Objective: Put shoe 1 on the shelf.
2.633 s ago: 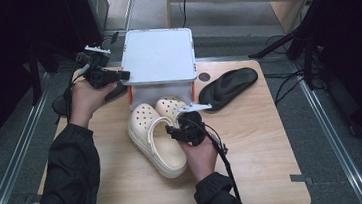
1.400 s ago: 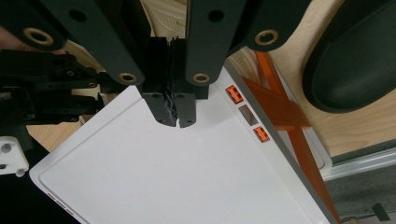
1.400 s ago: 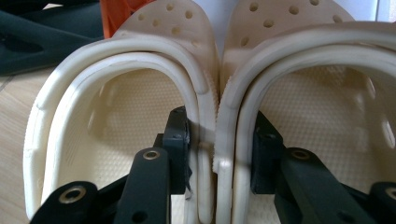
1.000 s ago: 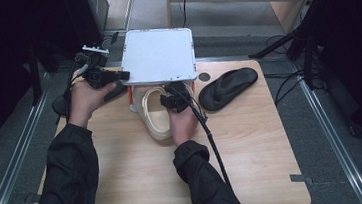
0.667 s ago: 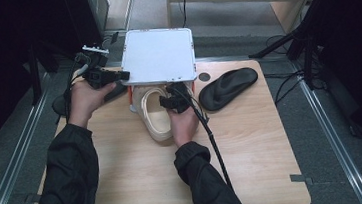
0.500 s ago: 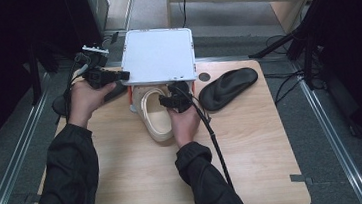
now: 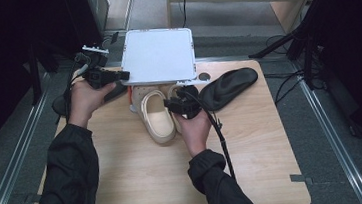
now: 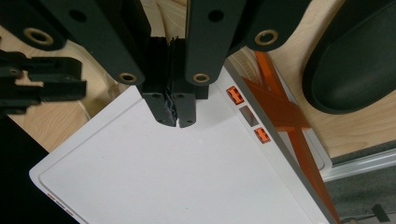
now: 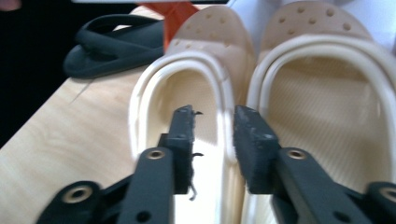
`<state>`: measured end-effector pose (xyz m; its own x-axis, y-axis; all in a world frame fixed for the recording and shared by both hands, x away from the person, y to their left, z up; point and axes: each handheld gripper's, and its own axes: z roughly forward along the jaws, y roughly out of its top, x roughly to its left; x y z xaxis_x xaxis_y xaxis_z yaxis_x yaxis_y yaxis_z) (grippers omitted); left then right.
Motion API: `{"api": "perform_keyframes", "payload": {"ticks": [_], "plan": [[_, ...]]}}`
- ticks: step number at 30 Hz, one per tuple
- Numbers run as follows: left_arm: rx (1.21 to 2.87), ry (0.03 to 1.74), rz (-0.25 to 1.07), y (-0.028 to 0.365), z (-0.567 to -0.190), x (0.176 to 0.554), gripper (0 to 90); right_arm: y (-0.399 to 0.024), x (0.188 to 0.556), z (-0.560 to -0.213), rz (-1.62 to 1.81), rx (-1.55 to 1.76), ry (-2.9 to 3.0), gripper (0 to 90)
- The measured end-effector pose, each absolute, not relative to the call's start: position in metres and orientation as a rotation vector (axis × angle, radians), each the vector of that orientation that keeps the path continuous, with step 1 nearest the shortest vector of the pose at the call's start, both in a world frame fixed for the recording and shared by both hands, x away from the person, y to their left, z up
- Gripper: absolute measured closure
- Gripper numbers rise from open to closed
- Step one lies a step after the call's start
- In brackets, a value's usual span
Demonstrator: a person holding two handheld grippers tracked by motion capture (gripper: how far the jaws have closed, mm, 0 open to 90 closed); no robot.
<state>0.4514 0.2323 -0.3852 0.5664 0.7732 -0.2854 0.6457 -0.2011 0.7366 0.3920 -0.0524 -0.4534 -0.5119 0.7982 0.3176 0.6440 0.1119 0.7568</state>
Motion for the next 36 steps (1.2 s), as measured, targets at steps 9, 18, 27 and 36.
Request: {"api": "perform_keyframes", "payload": {"ticks": [9,18,27,36], "plan": [[1.920,1.148,0.182,0.232,-0.385,0.451,89.2,-0.061,0.354,-0.466,1.426,1.367,2.264,90.0],[1.921,1.150,0.191,0.231,-0.385,0.451,89.2,-0.062,0.329,-0.489,1.427,1.322,2.301,90.0],[1.917,1.154,0.186,0.231,-0.385,0.451,89.1,-0.060,0.309,-0.511,1.445,1.351,2.337,90.0],[1.917,1.150,0.183,0.232,-0.385,0.451,89.1,-0.058,0.306,-0.522,1.410,1.354,2.362,90.0]]}}
